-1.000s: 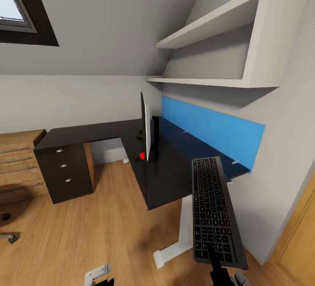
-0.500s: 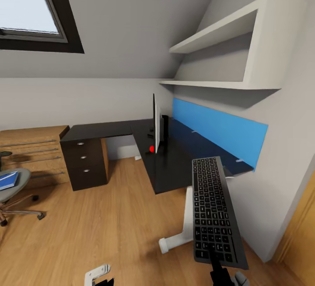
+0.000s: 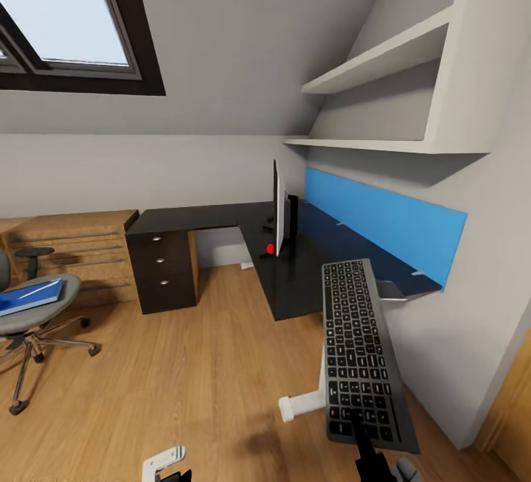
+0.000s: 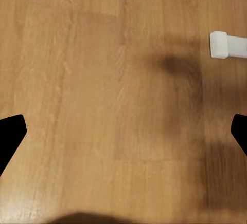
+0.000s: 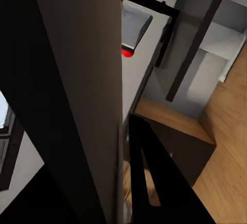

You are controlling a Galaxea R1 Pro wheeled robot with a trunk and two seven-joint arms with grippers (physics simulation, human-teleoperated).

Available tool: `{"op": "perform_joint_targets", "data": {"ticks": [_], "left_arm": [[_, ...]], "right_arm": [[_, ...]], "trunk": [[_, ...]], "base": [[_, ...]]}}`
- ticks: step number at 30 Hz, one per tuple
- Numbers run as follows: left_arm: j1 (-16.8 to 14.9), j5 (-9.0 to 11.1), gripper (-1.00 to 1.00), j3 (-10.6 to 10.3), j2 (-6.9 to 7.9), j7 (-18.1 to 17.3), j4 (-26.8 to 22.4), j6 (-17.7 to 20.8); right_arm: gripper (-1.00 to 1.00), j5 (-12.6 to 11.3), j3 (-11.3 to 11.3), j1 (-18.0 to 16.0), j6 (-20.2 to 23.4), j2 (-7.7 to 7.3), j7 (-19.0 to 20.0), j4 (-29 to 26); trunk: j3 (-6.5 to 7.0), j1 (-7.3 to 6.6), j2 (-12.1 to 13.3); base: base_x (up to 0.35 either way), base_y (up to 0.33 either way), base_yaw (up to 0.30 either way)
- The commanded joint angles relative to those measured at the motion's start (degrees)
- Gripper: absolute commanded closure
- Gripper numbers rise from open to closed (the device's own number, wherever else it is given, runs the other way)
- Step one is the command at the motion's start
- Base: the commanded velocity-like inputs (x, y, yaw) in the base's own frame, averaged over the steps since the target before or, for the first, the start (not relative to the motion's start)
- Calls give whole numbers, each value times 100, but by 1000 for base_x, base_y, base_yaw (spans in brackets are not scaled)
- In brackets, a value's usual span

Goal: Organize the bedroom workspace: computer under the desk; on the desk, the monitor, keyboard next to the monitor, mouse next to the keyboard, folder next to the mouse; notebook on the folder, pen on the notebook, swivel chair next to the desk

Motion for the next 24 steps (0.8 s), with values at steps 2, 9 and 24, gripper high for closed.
{"op": "perform_joint_targets", "data": {"ticks": [2,9,24], "left_arm": [[-3,60,-100,-33,9,56,-8,14],[-1,60,-100,-35,2,62,-10,12],[0,60,-100,-34,1,64,-6,12]], "right_arm": [[100,-53,-7,0,29,1,59,71],[100,-57,-7,1,9,9,43,99],[100,-57,1,1,8,18,36,106]], "trunk": [[-5,0,-3],[-2,0,-3],[30,0,-3]], "base": [[0,0,1],[0,0,101],[0,0,245]]}}
